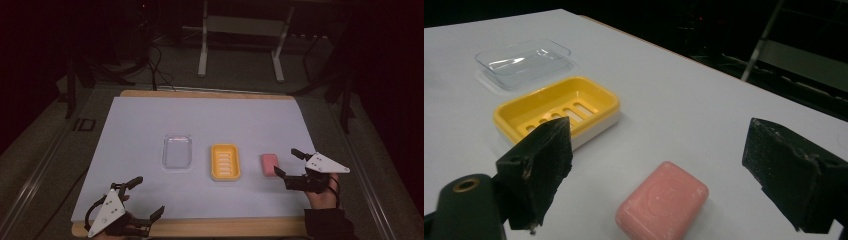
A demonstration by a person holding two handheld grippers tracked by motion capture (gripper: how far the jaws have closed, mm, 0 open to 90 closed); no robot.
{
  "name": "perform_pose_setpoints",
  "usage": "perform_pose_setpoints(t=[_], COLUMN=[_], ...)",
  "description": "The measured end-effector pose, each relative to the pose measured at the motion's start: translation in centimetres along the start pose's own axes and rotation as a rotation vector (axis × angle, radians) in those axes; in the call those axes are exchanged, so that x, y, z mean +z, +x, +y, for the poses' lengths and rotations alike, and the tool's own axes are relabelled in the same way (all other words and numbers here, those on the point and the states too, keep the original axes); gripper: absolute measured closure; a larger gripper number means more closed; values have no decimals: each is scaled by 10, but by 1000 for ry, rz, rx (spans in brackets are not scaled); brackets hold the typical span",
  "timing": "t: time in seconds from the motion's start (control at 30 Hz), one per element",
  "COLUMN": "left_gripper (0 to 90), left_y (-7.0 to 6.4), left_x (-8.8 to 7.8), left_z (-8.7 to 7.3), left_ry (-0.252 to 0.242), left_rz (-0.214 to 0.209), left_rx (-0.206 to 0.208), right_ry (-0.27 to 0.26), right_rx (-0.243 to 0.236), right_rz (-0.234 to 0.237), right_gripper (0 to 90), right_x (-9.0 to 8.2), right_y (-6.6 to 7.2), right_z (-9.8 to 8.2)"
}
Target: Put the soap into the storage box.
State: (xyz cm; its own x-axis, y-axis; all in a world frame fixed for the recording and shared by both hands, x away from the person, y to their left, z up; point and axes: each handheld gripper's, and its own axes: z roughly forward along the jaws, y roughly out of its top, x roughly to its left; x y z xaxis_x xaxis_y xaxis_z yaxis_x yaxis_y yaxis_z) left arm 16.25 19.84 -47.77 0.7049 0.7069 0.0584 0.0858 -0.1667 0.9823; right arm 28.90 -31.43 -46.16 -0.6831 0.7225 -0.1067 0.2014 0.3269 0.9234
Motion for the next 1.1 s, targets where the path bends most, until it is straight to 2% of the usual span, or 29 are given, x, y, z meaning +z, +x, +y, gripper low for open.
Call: perform_pose_setpoints(t=[0.2, 0.23, 0.33, 0.4, 0.47, 0.57, 0.7, 0.73, 0.77, 0.8, 0.9, 1.0, 1.1], left_gripper=[6, 6, 6, 6, 6, 6, 6, 5, 6, 6, 6, 6, 6], left_y=[0, 0, 0, 0, 0, 0, -1, -1, -1, -1, -1, -1, -2], left_x=[1, 2, 2, 2, 2, 2, 2, 2, 2, 2, 2, 2, 3], left_z=[-1, -1, -1, -1, -1, -1, -1, -1, -1, -1, -1, -1, -1], left_ry=[11, 16, 19, 17, 19, 19, 21, 22, 21, 22, 26, 27, 26], left_rz=[-5, -7, -9, -6, -3, -1, 4, 6, 7, 8, 9, 9, 10], left_rx=[-4, -4, -4, -3, -1, -1, -1, 0, -1, -1, 1, 3, 4], right_ry=[9, 16, 26, 34, 48, 53, 69, 79, 106, 106, 163, 218, 283], right_rx=[-17, -34, -40, -51, -58, -53, -9, -1, 18, 18, 90, 142, 184], right_rz=[5, -2, -7, -19, -50, -78, -113, -135, -183, -183, -252, -312, -331], right_gripper=[124, 124, 124, 125, 129, 133, 133, 133, 134, 134, 139, 138, 131], right_x=[0, 1, 3, 5, 6, 7, 7, 8, 8, 8, 7, 8, 10], right_y=[1, 3, 4, 4, 4, 2, -2, -2, -4, -4, -9, -14, -20], right_z=[1, 2, 2, 1, 1, 2, 2, 3, 4, 4, 6, 5, 2])
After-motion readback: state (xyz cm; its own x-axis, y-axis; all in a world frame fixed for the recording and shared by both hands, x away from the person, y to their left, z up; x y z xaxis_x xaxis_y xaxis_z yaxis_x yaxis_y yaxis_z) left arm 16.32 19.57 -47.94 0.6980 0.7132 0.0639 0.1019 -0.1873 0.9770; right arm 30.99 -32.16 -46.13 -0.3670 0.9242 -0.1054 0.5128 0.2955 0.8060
